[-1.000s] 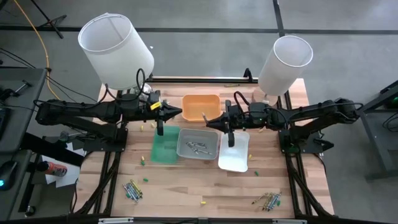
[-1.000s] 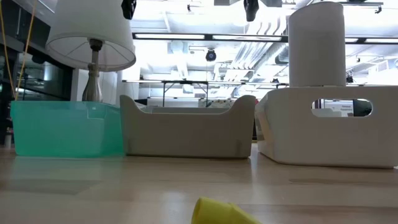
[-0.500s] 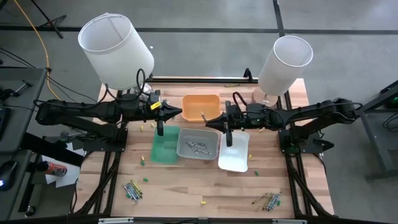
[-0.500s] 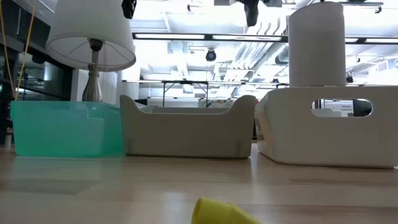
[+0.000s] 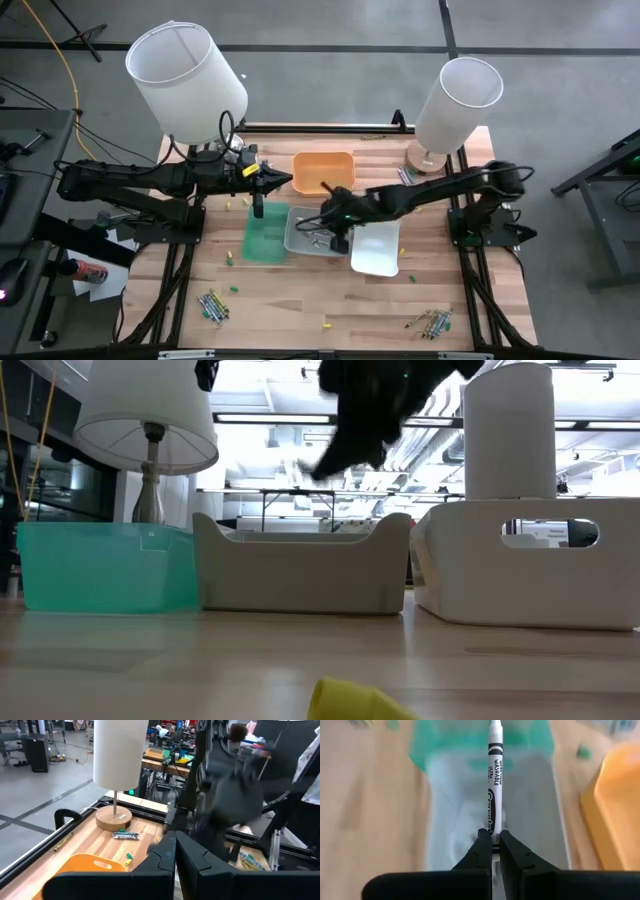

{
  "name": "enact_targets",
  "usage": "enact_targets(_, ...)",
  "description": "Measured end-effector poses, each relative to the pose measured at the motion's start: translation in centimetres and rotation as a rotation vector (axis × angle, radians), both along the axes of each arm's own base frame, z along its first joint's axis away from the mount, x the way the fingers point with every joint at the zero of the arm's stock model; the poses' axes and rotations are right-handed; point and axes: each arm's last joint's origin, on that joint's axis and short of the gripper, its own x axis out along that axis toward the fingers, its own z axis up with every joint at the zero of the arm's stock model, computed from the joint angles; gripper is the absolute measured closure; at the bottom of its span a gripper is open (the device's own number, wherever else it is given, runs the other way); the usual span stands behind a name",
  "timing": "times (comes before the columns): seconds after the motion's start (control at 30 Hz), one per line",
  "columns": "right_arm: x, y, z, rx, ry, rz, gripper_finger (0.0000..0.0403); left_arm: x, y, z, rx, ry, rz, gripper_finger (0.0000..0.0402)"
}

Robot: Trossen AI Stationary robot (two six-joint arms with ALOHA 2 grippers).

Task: Sort crayons
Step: Put the white crayon into the gray bin

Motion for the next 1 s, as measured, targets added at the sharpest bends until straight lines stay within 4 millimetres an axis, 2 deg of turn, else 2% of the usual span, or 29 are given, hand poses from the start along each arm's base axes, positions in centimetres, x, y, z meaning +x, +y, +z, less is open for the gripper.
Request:
enact_targets(0.17, 1.1, -0.6, -3.8, 0.022, 0.121, -0.059, 0.0402, 0.0, 0.0, 0.0, 0.001, 0.0, 0.008, 0.0401)
enact_targets(0.3, 1.4, -0.9, -5.4, 0.062, 0.173, -0.127, 0.0402, 0.0, 0.0, 0.0, 0.001, 0.001, 0.008, 0.0401)
enact_targets(0.7, 1.4, -0.9, -5.8, 0.078, 0.183, -0.123, 0.0394, 0.0, 0.0, 0.0, 0.002, 0.001, 0.008, 0.0401)
enact_targets(0.8, 1.4, -1.0, -5.8, 0.079, 0.184, -0.127, 0.0369, 0.0, 0.0, 0.0, 0.002, 0.001, 0.009, 0.0401)
enact_targets(1.0, 1.4, -1.1, -5.7, 0.079, 0.182, -0.128, 0.029, 0.0, 0.0, 0.0, 0.002, 0.001, 0.008, 0.0401)
